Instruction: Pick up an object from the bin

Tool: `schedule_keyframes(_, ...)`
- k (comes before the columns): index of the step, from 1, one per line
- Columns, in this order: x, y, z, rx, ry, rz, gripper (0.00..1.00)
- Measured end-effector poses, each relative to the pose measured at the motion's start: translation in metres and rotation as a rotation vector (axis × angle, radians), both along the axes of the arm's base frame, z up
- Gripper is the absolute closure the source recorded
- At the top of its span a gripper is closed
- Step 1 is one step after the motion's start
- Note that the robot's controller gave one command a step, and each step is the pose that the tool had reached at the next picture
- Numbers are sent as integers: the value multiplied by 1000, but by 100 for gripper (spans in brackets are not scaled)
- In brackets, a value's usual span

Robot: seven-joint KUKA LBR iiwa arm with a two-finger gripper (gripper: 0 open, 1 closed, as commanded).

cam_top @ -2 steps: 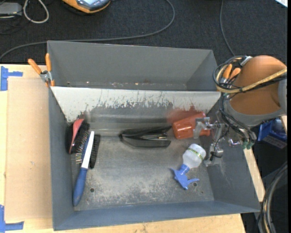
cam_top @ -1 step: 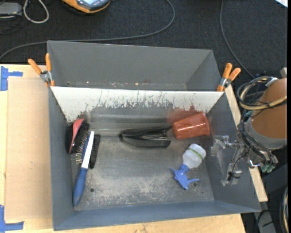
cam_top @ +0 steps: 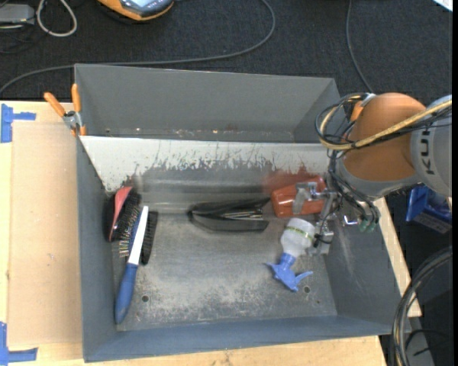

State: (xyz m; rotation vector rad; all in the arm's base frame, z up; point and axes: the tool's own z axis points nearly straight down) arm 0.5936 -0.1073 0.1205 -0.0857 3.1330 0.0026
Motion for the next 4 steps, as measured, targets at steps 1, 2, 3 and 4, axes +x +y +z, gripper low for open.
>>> schedule_keyframes(1, -76, 0, -8, -4, 3, -16, 0)
schedule_keyframes(2, -54, 26, -53, 5, 8, -59, 0)
schedule_keyframes(3, -103, 23, -50, -2, 12, -82, 0)
schedule_keyframes(4, -54, 43, -51, 4, 3, -66, 0)
